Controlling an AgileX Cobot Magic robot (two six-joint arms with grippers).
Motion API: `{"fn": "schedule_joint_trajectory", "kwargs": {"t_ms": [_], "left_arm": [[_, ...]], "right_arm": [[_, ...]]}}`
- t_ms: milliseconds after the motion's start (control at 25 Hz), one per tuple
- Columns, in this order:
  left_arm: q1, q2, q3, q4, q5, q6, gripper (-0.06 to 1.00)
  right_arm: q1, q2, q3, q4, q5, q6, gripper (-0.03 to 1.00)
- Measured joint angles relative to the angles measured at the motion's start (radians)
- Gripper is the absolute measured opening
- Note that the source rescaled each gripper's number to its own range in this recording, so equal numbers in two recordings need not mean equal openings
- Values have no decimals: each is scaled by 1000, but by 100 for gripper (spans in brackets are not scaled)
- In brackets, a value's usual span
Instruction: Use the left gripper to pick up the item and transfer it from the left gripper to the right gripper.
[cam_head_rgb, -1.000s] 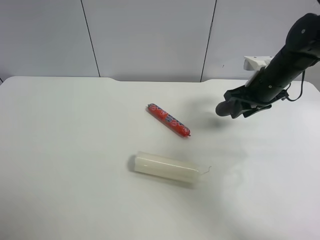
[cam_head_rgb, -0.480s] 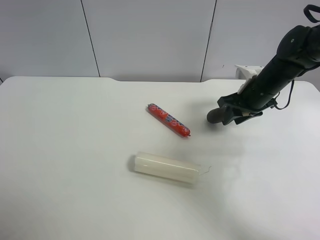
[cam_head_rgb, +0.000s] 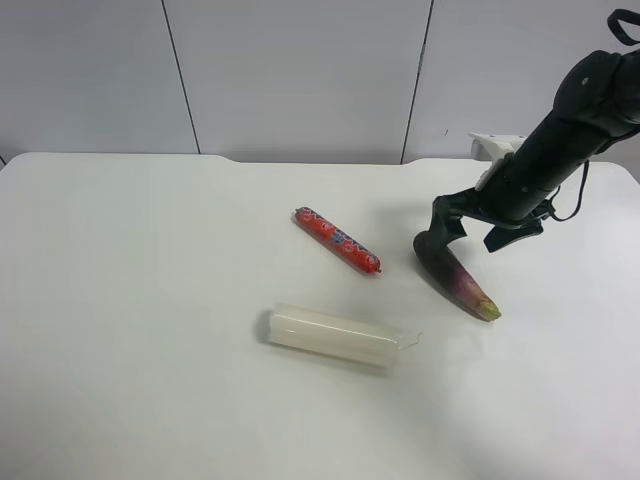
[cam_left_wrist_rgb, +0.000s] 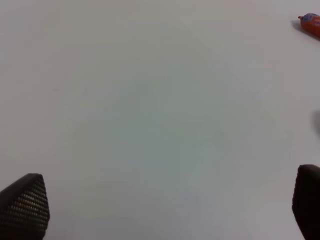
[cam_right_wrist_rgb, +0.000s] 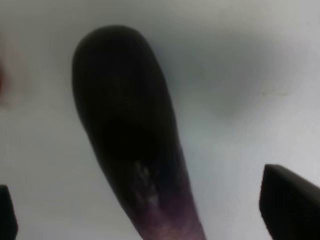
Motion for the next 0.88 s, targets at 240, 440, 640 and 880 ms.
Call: {"fn": "schedule_joint_trajectory", "kwargs": {"t_ms": [240,440,640,880], "left_arm": [[0,0,0,0,0,0,99],[0,0,0,0,0,0,99],[0,0,0,0,0,0,99],[0,0,0,0,0,0,99]], "right_arm": [[0,-1,0,-1,7,0,91],[0,-83,0,-45,60,11,90],[0,-329,0,-107,169,92,90],[0,-612,0,-156,390,150,90]]}}
